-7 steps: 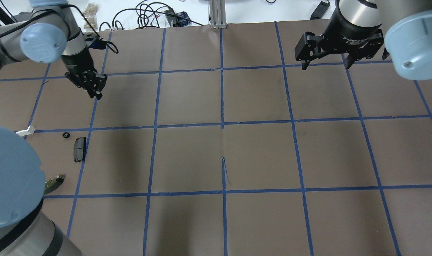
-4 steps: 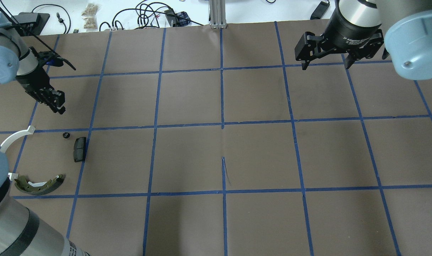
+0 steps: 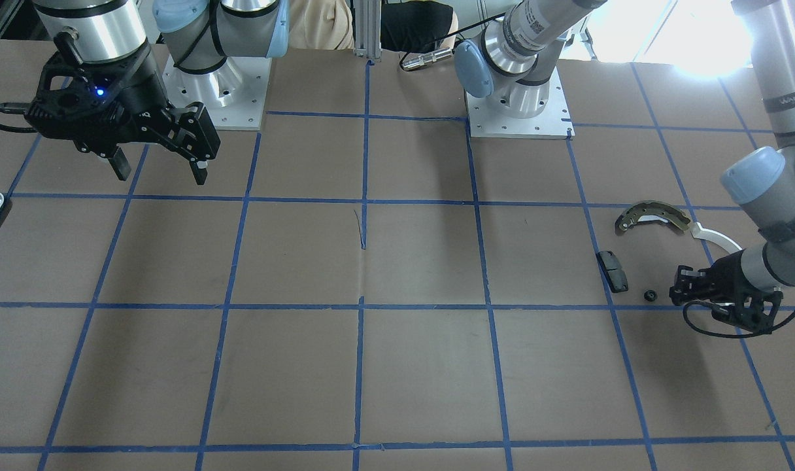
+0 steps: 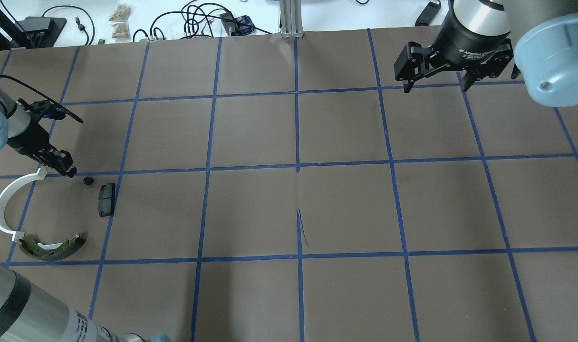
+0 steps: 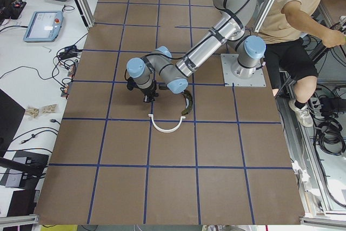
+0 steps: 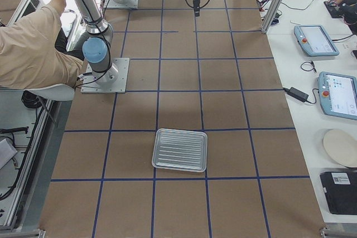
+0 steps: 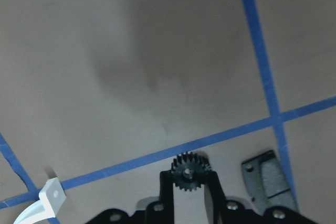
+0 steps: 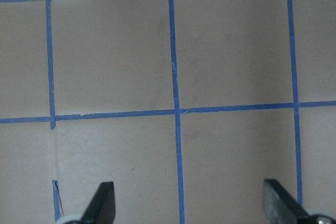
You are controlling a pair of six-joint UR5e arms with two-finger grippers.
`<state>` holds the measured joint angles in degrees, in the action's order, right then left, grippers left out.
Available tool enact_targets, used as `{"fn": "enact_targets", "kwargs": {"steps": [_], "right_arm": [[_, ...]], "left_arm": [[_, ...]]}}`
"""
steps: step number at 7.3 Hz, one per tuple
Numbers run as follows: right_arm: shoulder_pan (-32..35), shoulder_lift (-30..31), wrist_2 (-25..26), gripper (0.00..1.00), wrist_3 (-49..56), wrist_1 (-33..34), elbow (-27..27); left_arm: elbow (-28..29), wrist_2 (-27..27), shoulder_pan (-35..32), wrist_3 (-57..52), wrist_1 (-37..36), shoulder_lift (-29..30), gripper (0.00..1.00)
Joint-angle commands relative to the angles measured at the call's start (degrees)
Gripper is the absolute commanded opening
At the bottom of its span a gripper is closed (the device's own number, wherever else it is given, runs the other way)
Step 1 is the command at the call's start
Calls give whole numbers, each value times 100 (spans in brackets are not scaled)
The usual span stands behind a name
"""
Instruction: Place bearing gear from tray to pile
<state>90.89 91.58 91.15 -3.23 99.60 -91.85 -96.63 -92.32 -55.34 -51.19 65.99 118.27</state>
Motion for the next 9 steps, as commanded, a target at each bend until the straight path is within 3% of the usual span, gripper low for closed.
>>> {"fn": "enact_targets", "kwargs": {"steps": [1, 3, 4, 6, 9], "right_arm": [[-1, 0, 0, 100, -55, -2, 9], [8, 0, 8, 100, -47, -2, 26], [8, 0, 17, 100, -55, -11, 44], [8, 0, 9, 100, -55, -2, 27], [8, 0, 0, 100, -55, 7, 26]], "left_arm": [[-181, 21, 32, -5, -33, -59, 4], [-190, 21, 32, 21, 10, -59, 86], [-181, 117, 32, 65, 54, -76, 96], [73, 275, -142, 527, 588, -391, 96], [337, 399, -1624, 2449, 1081, -1084, 98]]}}
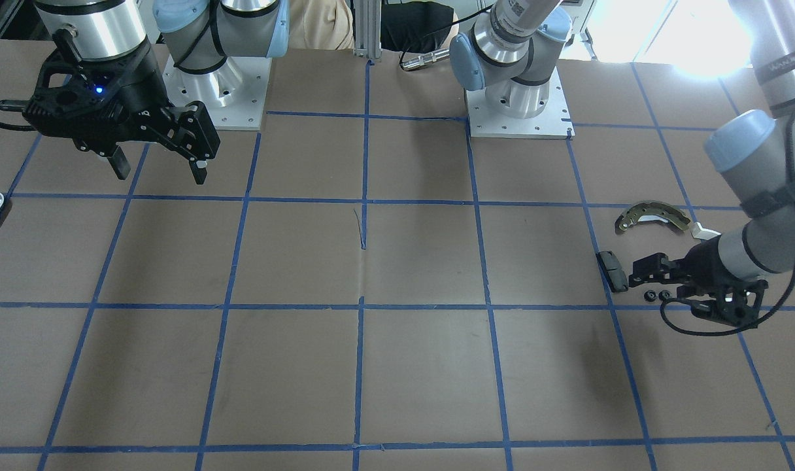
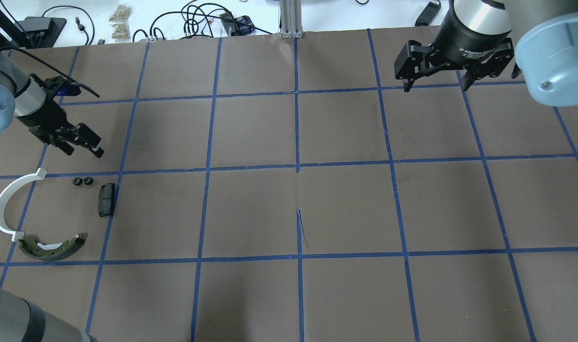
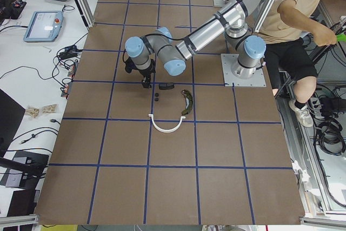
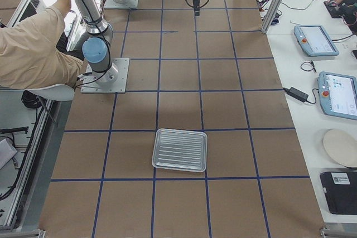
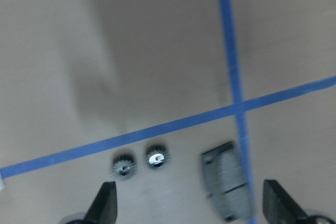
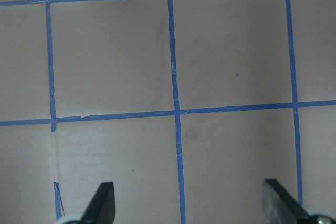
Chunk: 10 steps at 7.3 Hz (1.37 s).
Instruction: Place bearing gear from tray to pile
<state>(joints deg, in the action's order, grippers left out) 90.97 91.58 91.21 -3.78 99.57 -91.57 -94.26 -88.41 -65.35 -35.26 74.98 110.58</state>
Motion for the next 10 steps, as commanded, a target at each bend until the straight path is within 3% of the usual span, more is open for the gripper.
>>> {"fn": "enact_targets", "kwargs": {"steps": [1, 2, 5, 6, 10], "right_arm": [[0, -9, -7, 100, 0, 27, -1], [0, -44, -7, 100, 0, 10, 43], [8, -44, -7, 100, -9, 1, 34], [0, -44, -7, 100, -9, 9, 26], [0, -53, -7, 100, -9, 9, 26]], "left_arm": [[144, 8, -1080, 1480, 349, -579, 100], [232, -1, -1503, 2061, 386, -860, 100], [1362, -18, -2795, 2594, 1849, -1415, 100], [1462, -10, -2842, 2594, 2193, -1469, 100], [1410, -71, -2799, 2794, 2258, -1574, 100]]}}
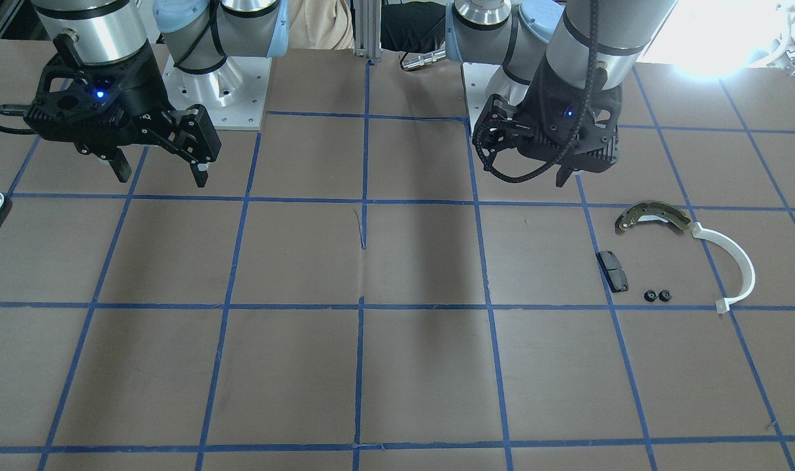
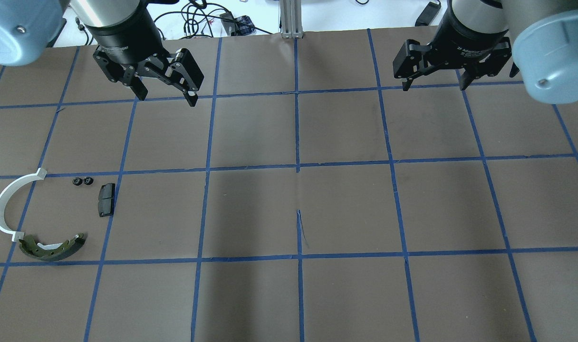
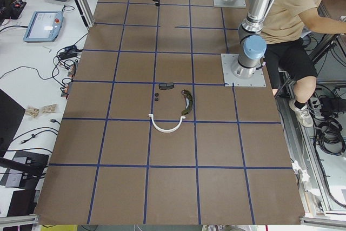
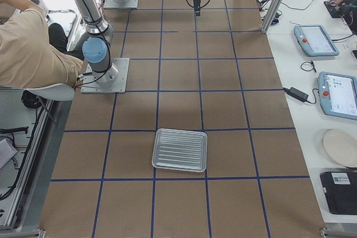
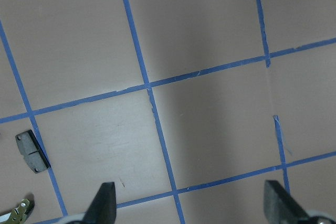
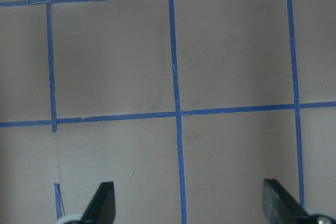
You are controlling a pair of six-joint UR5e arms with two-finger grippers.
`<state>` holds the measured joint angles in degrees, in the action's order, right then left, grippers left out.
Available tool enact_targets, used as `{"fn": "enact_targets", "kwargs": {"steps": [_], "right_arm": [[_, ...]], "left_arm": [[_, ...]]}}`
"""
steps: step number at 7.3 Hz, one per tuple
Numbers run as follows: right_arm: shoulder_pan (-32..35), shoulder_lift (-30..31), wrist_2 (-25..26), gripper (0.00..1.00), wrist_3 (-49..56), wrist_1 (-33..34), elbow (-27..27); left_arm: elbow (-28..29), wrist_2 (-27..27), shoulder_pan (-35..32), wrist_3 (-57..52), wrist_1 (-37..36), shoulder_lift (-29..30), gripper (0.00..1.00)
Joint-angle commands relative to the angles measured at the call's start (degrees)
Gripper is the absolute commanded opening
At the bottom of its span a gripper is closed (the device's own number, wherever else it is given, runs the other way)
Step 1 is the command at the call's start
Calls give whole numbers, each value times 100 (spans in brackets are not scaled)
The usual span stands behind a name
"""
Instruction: Place bearing gear from tray to pile
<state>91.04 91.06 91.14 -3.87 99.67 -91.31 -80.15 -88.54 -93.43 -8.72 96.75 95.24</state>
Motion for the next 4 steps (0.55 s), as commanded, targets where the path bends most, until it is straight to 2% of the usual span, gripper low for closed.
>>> {"fn": "enact_targets", "kwargs": {"steps": [1, 3, 4], "right_arm": [[-7, -1, 0, 100, 0, 9, -10], [-7, -1, -9, 100, 0, 0, -10], [-7, -1, -70, 100, 9, -9, 25]], "left_arm": [[17, 11, 236, 334, 81, -50, 100], [-18, -67, 405, 405, 256, -146, 100], [-114, -50, 405, 806, 222, -173, 100]]}}
